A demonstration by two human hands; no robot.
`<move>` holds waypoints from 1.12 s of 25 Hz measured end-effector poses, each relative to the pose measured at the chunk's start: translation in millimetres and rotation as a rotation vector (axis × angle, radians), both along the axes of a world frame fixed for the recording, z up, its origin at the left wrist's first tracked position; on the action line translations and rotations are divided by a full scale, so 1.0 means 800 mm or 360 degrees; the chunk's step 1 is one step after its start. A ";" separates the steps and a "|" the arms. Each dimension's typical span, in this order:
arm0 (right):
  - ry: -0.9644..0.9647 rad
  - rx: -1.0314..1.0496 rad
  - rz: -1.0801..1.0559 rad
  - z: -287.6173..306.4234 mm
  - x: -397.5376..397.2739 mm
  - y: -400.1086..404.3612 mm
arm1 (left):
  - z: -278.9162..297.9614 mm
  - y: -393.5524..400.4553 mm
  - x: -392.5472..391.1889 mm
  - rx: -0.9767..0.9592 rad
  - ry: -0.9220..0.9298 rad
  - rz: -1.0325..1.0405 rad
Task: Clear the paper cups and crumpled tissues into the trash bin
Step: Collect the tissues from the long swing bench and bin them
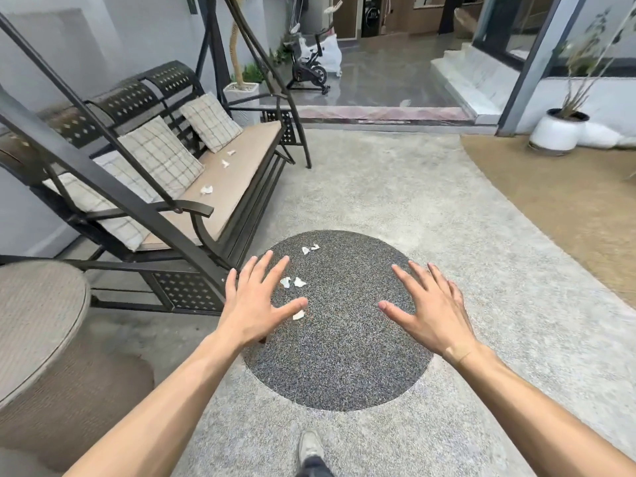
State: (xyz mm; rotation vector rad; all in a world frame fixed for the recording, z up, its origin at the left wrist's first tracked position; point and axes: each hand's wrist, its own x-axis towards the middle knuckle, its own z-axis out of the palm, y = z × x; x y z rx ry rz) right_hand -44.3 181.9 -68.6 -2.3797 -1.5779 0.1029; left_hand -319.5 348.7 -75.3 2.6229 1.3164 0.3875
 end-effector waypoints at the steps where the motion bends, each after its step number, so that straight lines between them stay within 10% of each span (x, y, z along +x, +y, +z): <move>1: -0.0013 -0.0004 0.0009 -0.001 0.011 0.024 | -0.002 0.022 0.010 -0.0002 0.0003 0.0009; 28: -0.0063 -0.0047 0.0357 0.010 0.387 0.567 | 0.003 0.501 0.350 -0.0088 -0.0034 0.0371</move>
